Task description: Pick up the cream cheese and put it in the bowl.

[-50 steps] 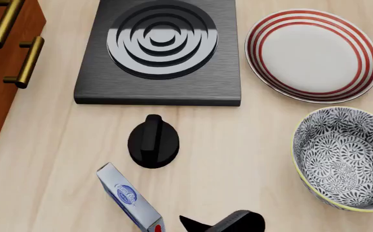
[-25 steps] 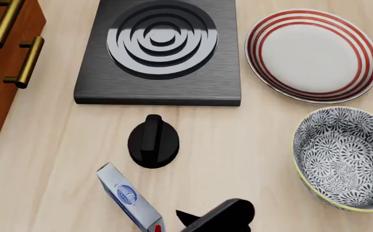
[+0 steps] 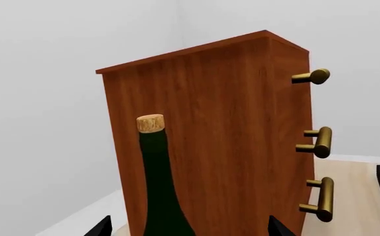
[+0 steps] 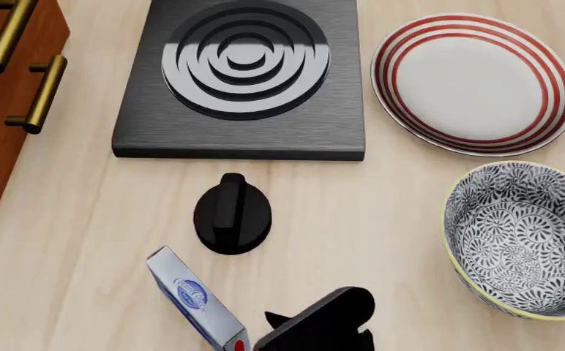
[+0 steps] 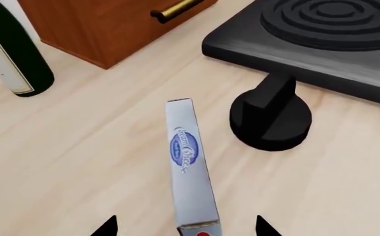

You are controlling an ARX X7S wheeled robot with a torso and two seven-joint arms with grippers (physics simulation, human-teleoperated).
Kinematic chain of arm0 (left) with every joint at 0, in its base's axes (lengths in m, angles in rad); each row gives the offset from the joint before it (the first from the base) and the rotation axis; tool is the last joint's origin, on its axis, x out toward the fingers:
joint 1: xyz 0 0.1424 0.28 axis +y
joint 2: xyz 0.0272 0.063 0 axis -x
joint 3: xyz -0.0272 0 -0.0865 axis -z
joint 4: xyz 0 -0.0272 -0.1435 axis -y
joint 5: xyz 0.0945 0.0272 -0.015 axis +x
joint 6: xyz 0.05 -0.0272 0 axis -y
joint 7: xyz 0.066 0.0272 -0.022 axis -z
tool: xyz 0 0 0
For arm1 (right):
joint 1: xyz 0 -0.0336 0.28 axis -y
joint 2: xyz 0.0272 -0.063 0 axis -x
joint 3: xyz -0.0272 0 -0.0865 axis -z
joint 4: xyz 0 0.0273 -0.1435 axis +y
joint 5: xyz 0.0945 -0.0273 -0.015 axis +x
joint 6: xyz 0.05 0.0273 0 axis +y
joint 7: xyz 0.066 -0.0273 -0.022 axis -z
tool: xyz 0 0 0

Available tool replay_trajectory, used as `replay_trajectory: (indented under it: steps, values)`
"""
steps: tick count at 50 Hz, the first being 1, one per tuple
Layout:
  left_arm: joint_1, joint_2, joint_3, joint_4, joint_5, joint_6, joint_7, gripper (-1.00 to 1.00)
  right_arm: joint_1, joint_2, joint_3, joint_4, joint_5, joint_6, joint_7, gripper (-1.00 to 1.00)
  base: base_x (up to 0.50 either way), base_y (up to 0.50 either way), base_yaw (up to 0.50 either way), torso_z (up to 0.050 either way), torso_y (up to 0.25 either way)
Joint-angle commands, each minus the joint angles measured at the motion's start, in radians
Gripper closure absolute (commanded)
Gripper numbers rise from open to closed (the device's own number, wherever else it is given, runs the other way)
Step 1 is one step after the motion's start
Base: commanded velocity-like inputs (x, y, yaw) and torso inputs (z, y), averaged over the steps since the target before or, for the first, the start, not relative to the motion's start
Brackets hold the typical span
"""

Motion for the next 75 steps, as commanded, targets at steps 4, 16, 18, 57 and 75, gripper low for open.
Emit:
replay_trajectory:
  steps: [4, 16, 18, 57, 75]
  values:
    - [0.0, -0.003, 0.001, -0.001, -0.006, 0.005, 0.001, -1.0, 0.035, -0.024, -0.02, 0.059, -0.008, 0.005, -0.013, -1.0, 0.0, 0.0, 0.0, 0.0, 0.0]
    - [0.005, -0.005, 0.001, -0.001, -0.013, 0.015, 0.001, -1.0, 0.069, -0.043, -0.032, 0.107, -0.013, 0.02, -0.015, -1.0, 0.0, 0.0, 0.0, 0.0, 0.0]
    - [0.004, -0.006, 0.002, -0.004, -0.013, 0.015, 0.001, -1.0, 0.071, -0.045, -0.034, 0.114, -0.014, 0.019, -0.016, -1.0, 0.0, 0.0, 0.0, 0.0, 0.0]
    - [0.007, -0.012, 0.005, -0.002, -0.024, 0.024, -0.002, -1.0, 0.147, -0.085, -0.063, 0.214, -0.001, 0.054, -0.041, -1.0, 0.0, 0.0, 0.0, 0.0, 0.0]
    - [0.006, -0.015, 0.009, -0.007, -0.025, 0.025, -0.004, -1.0, 0.156, -0.102, -0.083, 0.281, -0.014, 0.027, -0.067, -1.0, 0.0, 0.0, 0.0, 0.0, 0.0]
